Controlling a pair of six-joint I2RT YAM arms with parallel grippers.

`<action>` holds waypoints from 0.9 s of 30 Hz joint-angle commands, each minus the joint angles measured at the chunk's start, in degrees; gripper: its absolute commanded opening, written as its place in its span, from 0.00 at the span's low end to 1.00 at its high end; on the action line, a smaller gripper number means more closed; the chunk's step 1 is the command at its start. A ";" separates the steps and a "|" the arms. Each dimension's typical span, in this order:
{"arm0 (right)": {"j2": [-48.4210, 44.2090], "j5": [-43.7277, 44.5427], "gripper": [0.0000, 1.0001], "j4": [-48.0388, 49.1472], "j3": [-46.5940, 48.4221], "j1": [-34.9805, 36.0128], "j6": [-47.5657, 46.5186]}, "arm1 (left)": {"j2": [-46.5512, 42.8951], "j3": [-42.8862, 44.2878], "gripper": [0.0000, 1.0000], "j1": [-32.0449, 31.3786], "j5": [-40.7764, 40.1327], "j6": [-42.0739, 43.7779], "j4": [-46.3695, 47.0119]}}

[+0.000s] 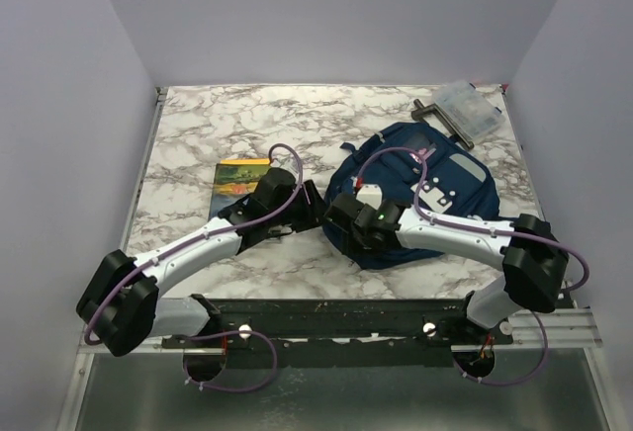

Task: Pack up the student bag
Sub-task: Unzip the student bag at the center of the board.

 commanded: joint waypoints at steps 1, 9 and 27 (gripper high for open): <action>2.63 5.45 0.46 0.91 1.79 0.13 -2.86 | 3.29 3.11 0.50 0.32 -0.52 -2.37 -2.62; 0.08 3.39 0.01 1.97 1.48 0.09 -6.51 | 9.63 6.34 0.64 0.65 -0.44 -5.20 -2.64; -7.57 -4.42 0.01 -8.07 1.02 0.08 -10.55 | 19.61 15.97 0.02 3.87 -4.49 5.46 -4.14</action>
